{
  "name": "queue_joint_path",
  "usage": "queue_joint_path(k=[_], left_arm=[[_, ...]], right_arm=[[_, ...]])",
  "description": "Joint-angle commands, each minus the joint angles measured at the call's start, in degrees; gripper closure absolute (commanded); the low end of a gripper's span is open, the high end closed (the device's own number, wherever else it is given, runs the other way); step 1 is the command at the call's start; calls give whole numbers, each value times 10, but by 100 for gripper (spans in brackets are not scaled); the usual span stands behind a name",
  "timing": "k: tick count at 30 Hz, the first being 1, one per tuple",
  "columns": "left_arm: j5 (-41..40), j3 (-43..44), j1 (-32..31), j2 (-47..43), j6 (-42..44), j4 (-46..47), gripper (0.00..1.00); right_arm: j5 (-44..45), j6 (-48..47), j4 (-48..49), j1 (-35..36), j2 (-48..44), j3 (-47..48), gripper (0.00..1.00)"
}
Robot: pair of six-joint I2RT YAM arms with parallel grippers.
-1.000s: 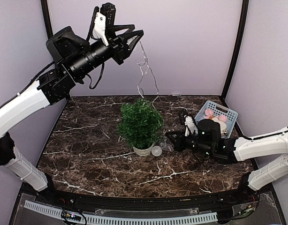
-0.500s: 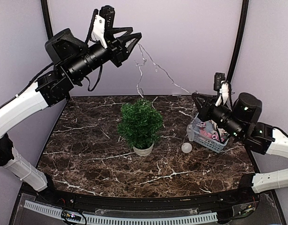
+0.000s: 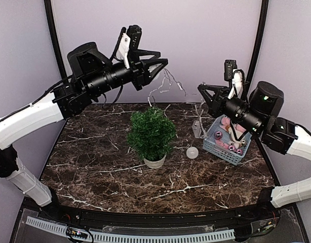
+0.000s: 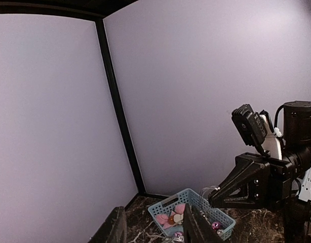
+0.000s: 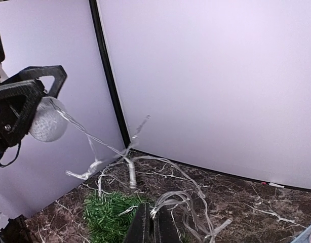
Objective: Decorate the small christmas tree
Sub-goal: Pass from the left arm to the right
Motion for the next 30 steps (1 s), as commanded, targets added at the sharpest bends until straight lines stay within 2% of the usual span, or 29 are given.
queue_joint_path(k=[1,14,19,24,30], left_arm=[[37,-13,3,24,-39,-10,97],[54,-72,4,34,-80,7,94],[100,-95,4,30,-113,26,88],[110,-104,4,38,-129,34,88],[67,-76,7,70,-124,27,88]], right_arm=[[-48,2,11,3,-3,25,100],[-207,11,-41,2,17,79,100],[-218,16,-43,2,18,87,100],[-226,20,-27,2,20,85,100],[-225,23,-24,2,17,87,100]])
